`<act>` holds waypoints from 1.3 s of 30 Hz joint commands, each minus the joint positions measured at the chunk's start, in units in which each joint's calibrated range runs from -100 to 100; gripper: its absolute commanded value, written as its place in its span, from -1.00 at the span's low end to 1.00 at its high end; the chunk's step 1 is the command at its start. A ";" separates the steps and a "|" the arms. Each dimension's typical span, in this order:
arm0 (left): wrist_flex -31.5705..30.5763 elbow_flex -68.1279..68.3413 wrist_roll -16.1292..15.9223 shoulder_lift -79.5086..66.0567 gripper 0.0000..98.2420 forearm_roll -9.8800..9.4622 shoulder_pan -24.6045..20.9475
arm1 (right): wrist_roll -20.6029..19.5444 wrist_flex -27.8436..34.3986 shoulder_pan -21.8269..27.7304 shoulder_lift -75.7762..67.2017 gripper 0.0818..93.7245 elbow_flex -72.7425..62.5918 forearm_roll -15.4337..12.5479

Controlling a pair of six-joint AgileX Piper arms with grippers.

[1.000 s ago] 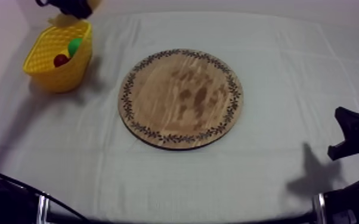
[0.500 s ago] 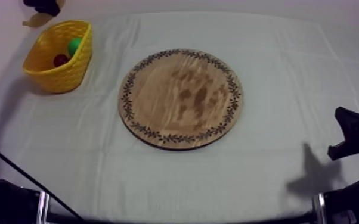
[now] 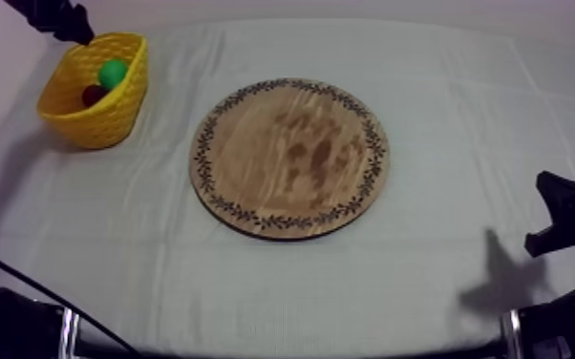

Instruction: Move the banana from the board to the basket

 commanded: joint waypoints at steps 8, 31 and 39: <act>-0.10 6.77 4.89 -18.80 -0.04 -1.33 1.50 | 0.00 -0.05 0.00 0.03 -1.00 -0.03 0.00; -22.35 44.80 14.32 -69.13 -0.98 -2.38 4.92 | 0.00 -0.05 0.00 0.03 -1.00 -0.03 0.00; -34.79 66.98 17.71 -83.19 -1.00 -2.12 4.00 | 0.03 -0.05 0.00 0.03 -1.00 -0.03 0.00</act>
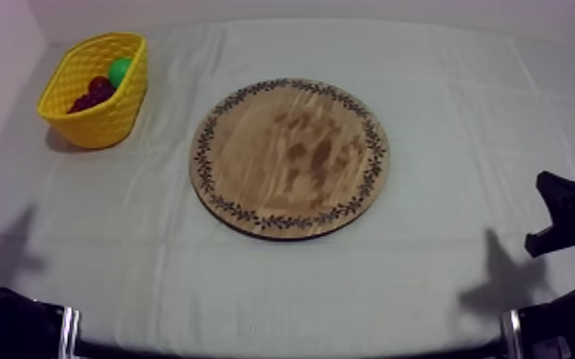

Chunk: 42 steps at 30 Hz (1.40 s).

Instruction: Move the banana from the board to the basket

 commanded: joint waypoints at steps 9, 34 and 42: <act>-5.05 25.27 2.73 -16.12 -1.00 0.00 0.11 | 0.00 0.03 0.00 0.03 -1.00 -0.03 0.00; -14.88 38.53 5.94 -25.92 -0.96 1.33 -0.09 | 0.02 0.03 0.00 0.03 -1.00 -0.03 0.00; -15.17 38.59 8.40 -25.93 -1.00 1.34 -0.09 | 0.00 0.03 0.00 0.03 -1.00 -0.03 0.00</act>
